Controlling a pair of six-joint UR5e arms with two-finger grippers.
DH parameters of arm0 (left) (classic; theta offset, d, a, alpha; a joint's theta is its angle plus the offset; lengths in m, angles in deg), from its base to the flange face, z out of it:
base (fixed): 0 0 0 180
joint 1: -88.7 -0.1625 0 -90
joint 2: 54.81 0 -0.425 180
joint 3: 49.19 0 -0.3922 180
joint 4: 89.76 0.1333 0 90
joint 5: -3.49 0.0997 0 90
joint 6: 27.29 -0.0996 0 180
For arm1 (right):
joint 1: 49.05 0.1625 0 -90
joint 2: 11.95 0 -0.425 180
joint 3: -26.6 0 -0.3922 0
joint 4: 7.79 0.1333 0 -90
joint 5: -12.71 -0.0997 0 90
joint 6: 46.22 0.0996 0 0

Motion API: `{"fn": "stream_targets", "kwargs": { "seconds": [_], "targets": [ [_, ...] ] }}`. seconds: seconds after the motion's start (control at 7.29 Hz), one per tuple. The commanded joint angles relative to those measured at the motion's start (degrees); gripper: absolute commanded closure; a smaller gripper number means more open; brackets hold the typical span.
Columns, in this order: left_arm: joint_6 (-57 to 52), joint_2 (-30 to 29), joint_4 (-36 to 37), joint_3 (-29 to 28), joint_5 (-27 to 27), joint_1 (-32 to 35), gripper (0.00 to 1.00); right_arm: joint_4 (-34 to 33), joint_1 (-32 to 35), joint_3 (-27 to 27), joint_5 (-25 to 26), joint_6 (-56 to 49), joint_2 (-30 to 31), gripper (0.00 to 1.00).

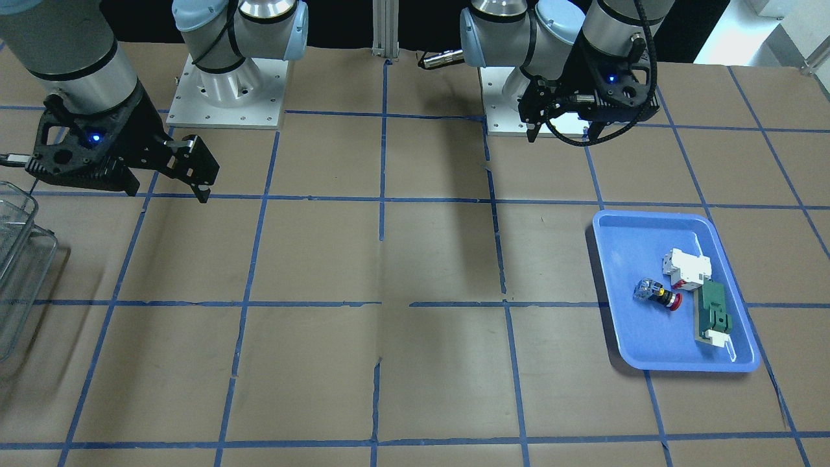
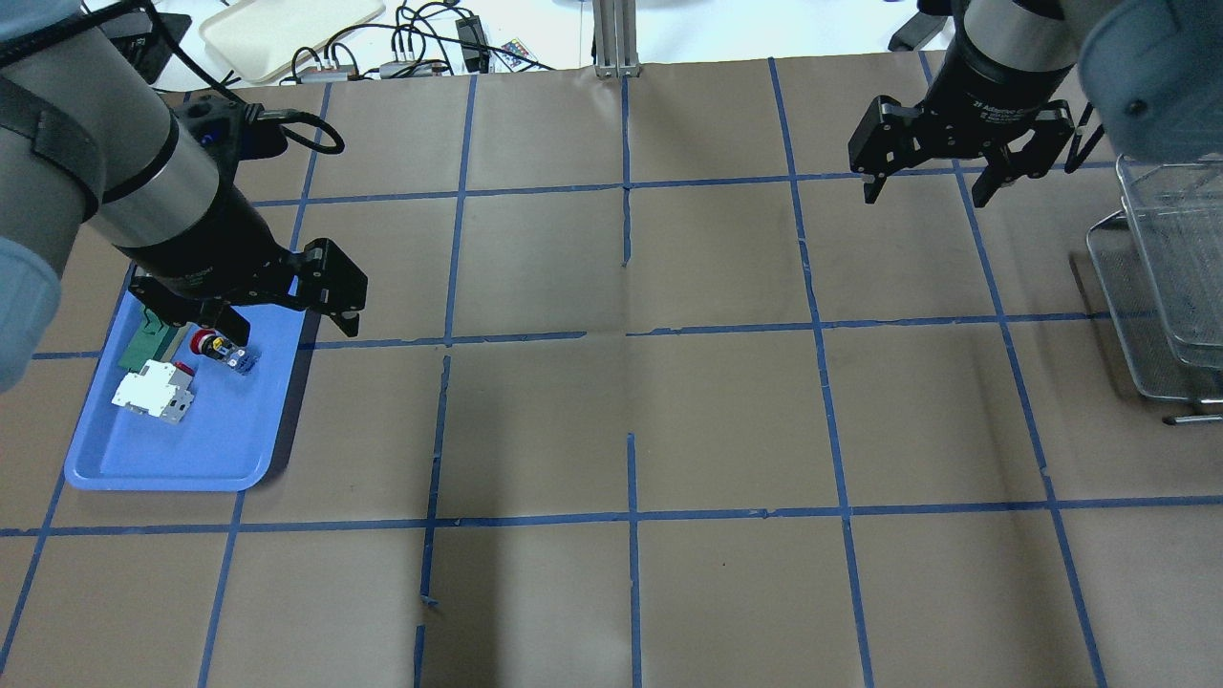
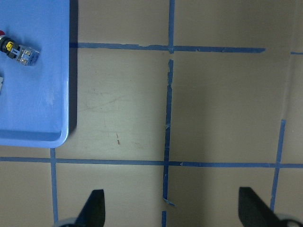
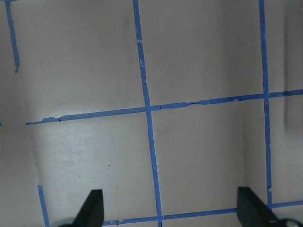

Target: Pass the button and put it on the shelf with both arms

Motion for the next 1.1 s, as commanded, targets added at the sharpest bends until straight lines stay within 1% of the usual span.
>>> {"fn": "stream_targets", "kwargs": {
  "seconds": [0.0, 0.96],
  "targets": [
    [0.0, -0.1, 0.0, 0.0, -0.2, 0.0, 0.0, -0.1, 0.0, 0.0, -0.1, -0.2, 0.0, 0.0],
    [-0.1, -0.4, 0.6, 0.7, 0.3, -0.8, 0.0, -0.2, -0.4, 0.0, 0.1, -0.8, -0.2, 0.0]
  ]
}}
